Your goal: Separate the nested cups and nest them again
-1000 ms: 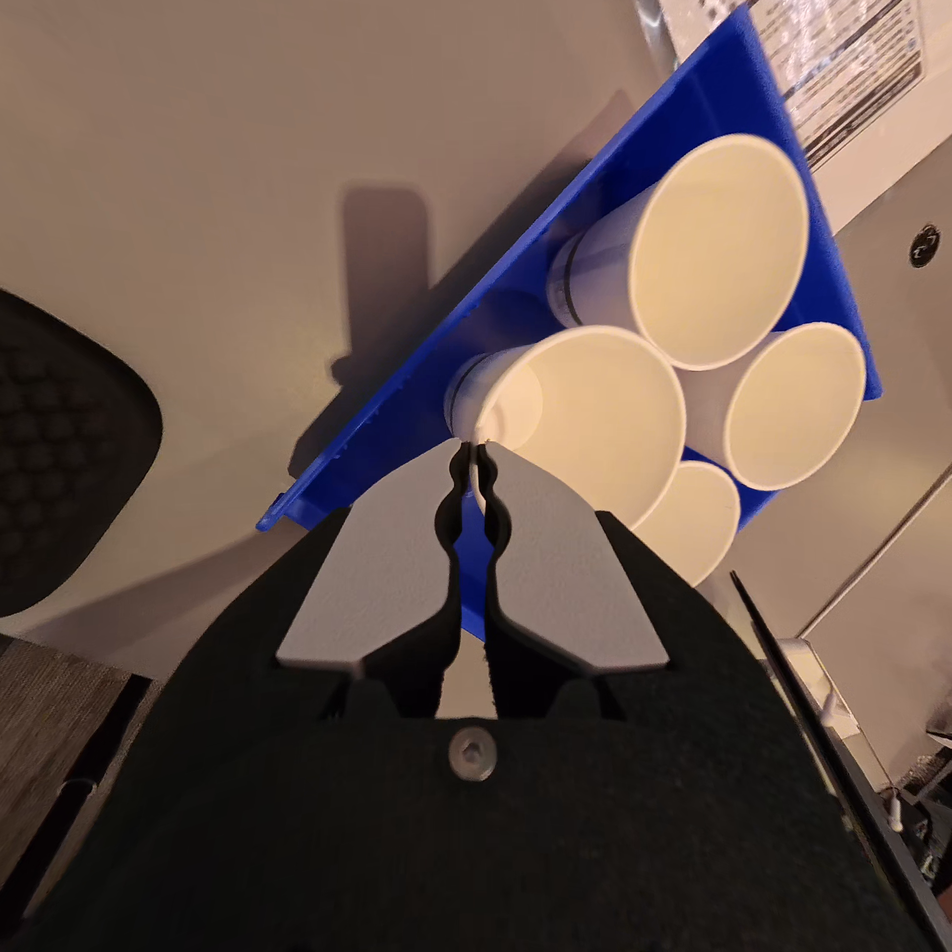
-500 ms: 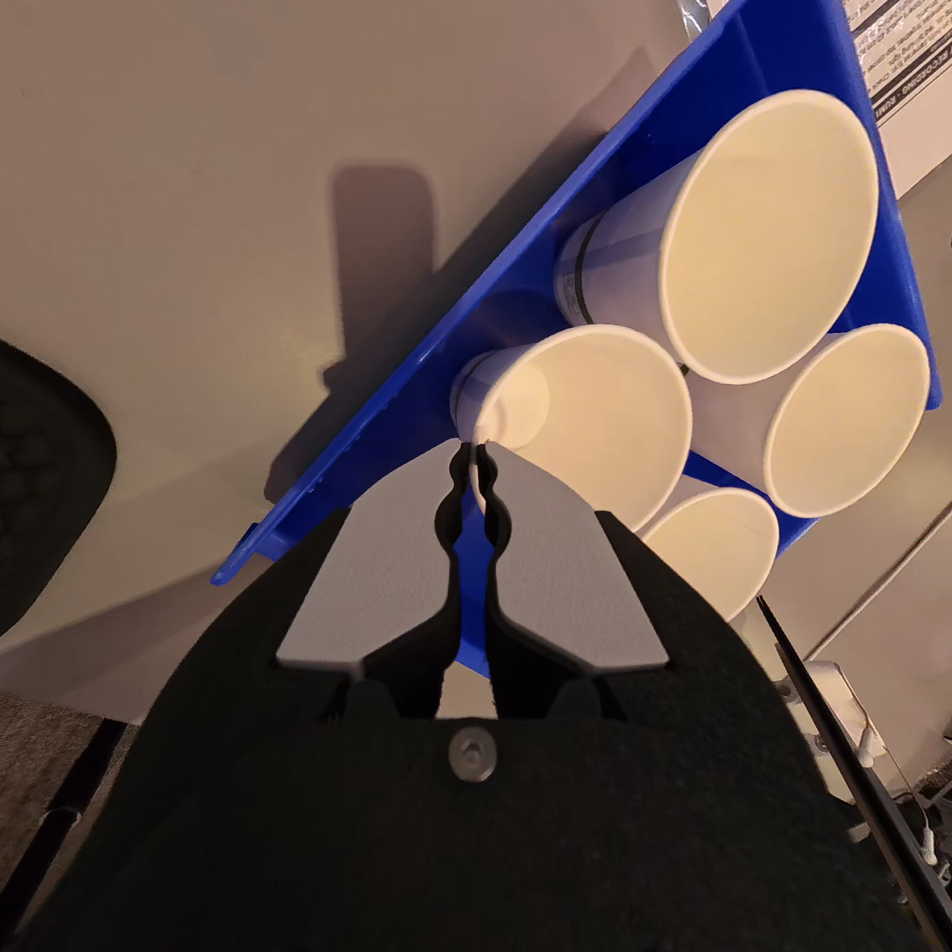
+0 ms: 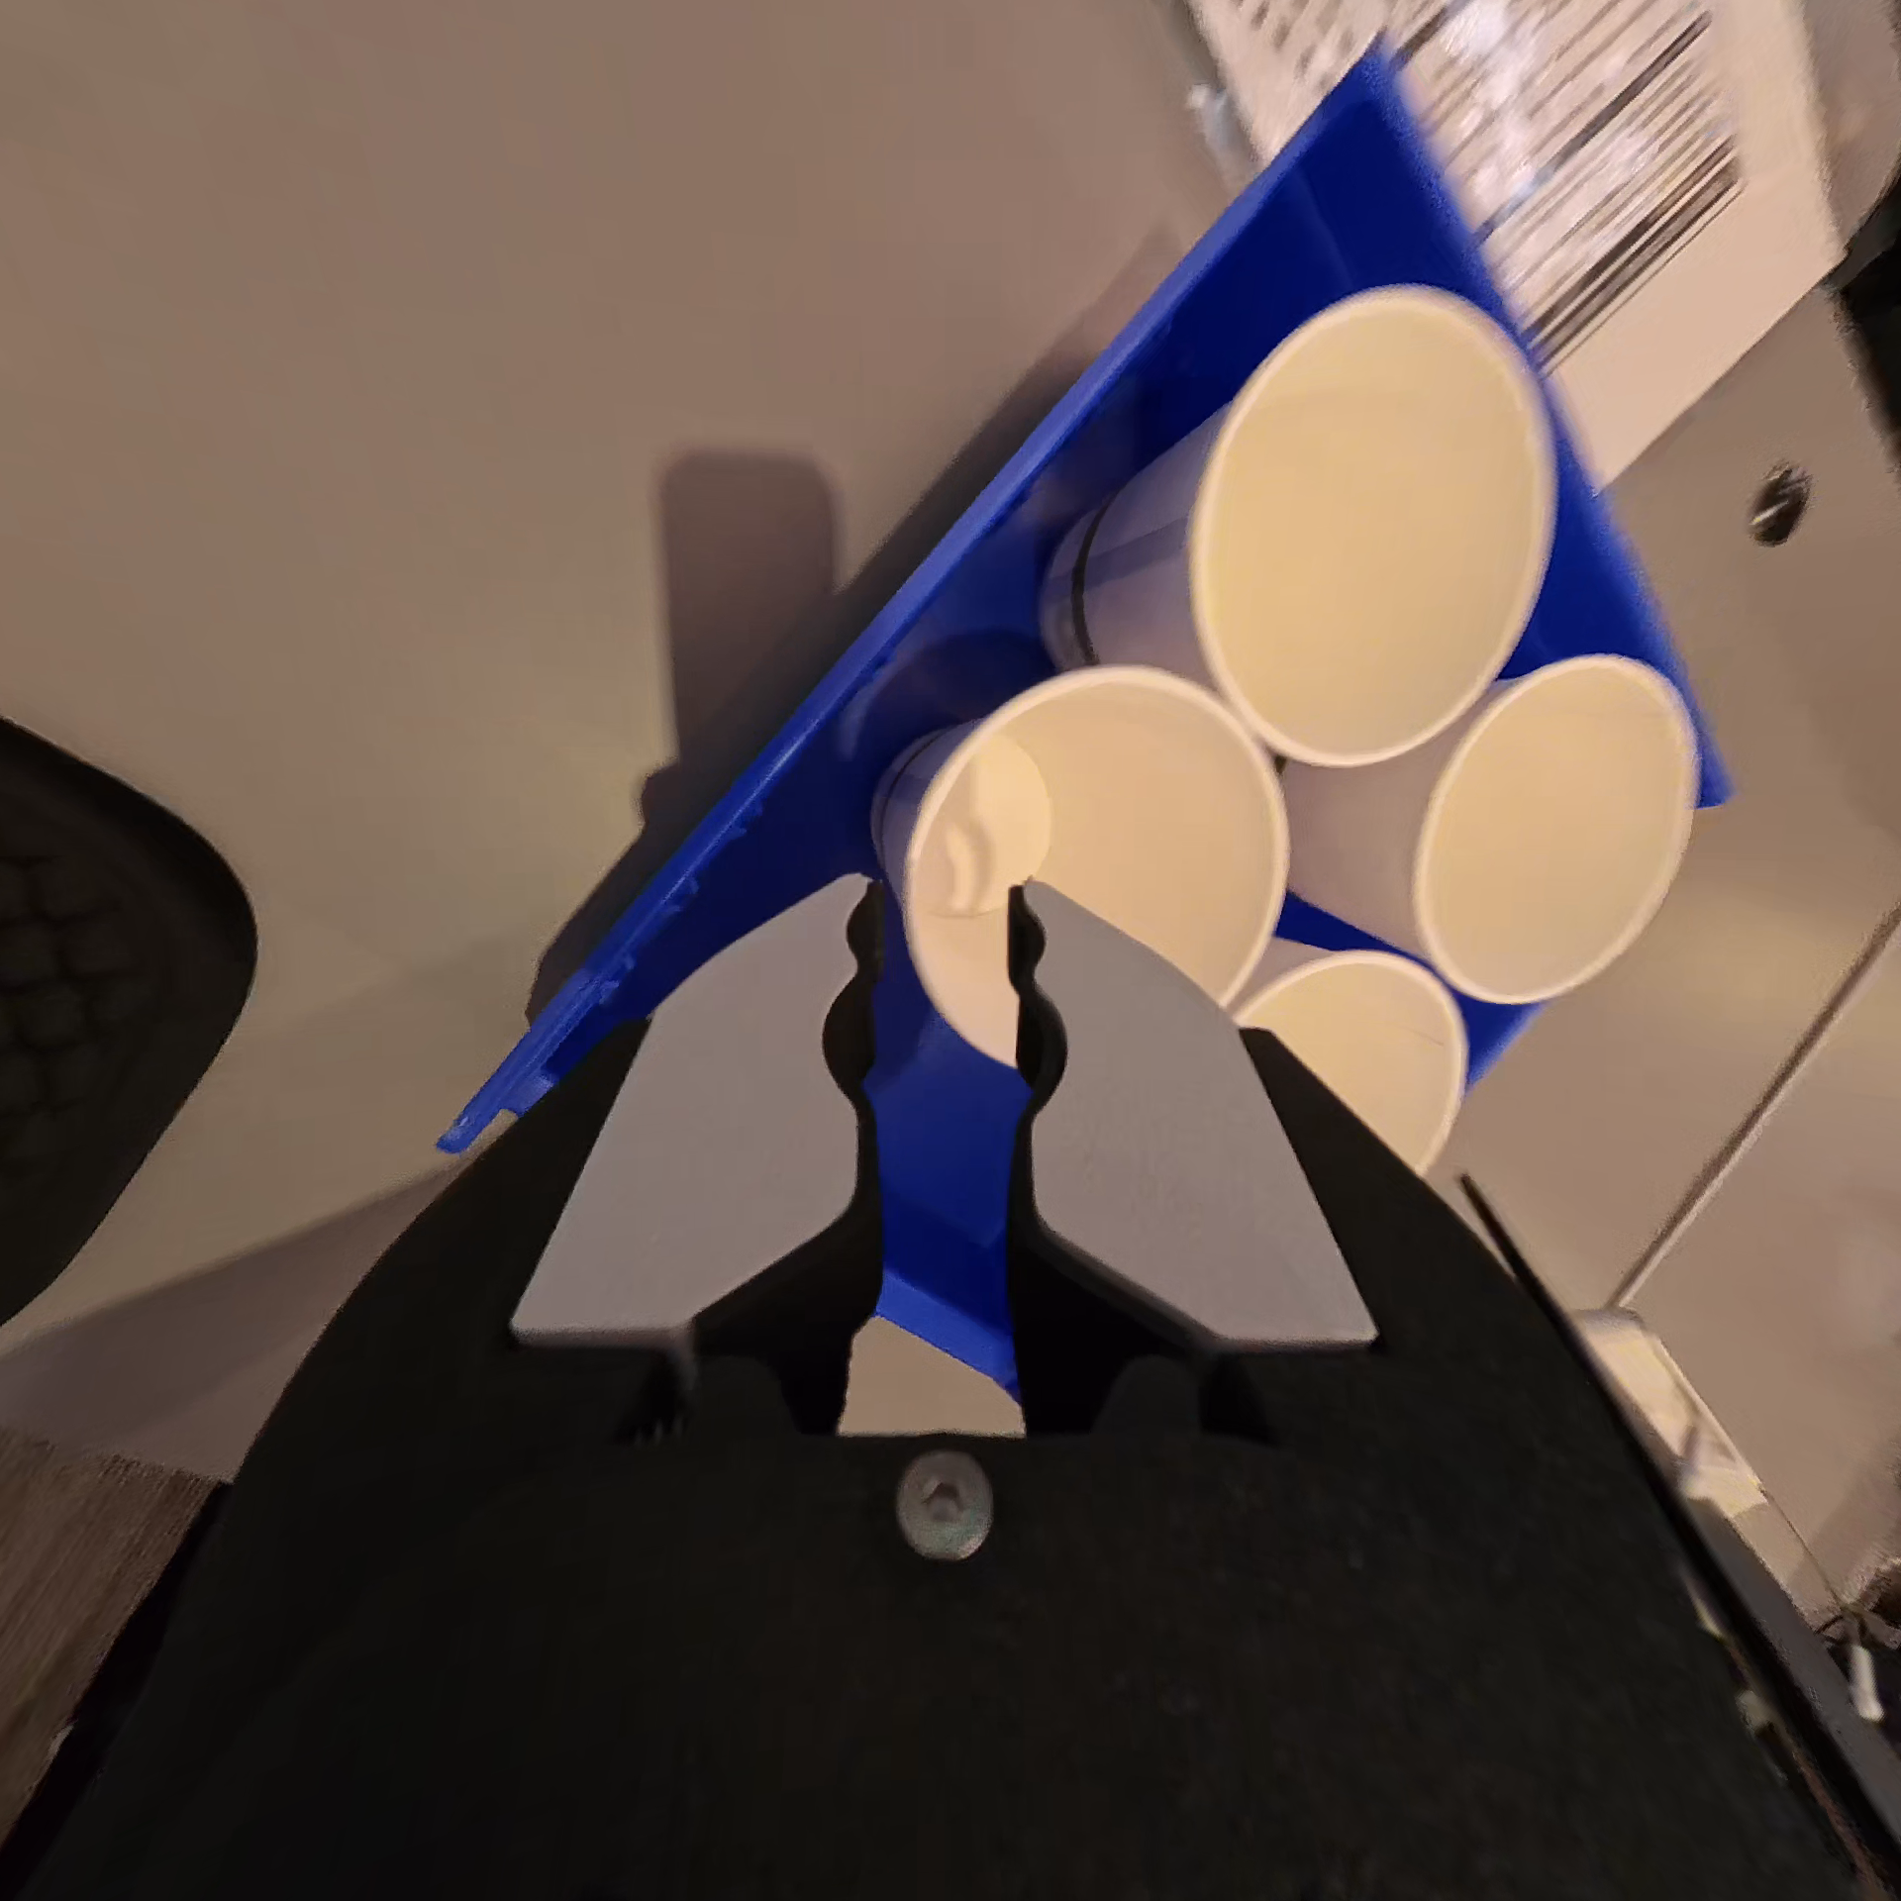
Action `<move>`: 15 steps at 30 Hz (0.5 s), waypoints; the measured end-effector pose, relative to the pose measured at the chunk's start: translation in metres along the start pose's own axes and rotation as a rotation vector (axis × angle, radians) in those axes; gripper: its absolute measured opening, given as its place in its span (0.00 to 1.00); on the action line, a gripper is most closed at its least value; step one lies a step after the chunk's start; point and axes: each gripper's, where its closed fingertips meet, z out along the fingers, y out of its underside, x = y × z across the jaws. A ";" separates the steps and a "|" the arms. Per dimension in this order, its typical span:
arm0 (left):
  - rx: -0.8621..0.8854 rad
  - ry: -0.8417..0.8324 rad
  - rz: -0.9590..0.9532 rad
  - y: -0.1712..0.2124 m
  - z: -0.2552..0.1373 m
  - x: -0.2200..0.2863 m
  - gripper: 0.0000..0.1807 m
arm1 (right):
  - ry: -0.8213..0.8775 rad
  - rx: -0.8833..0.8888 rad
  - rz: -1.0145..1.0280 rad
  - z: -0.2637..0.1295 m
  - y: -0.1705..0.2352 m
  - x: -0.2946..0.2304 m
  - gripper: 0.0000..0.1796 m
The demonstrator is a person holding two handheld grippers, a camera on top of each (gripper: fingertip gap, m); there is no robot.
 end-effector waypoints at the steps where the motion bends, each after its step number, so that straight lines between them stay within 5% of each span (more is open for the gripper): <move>1: 0.003 -0.001 -0.001 -0.001 0.000 0.000 0.50 | 0.024 0.036 -0.005 -0.013 -0.008 0.003 0.12; 5: 0.007 0.000 -0.003 -0.001 0.001 0.000 0.51 | 0.074 0.211 -0.094 -0.081 -0.070 -0.012 0.12; 8: -0.003 0.005 -0.002 0.001 0.004 0.001 0.51 | -0.062 0.342 -0.280 -0.118 -0.132 -0.083 0.12; 15: 0.001 0.006 0.015 -0.002 0.003 0.007 0.50 | -0.307 0.446 -0.700 -0.123 -0.215 -0.252 0.09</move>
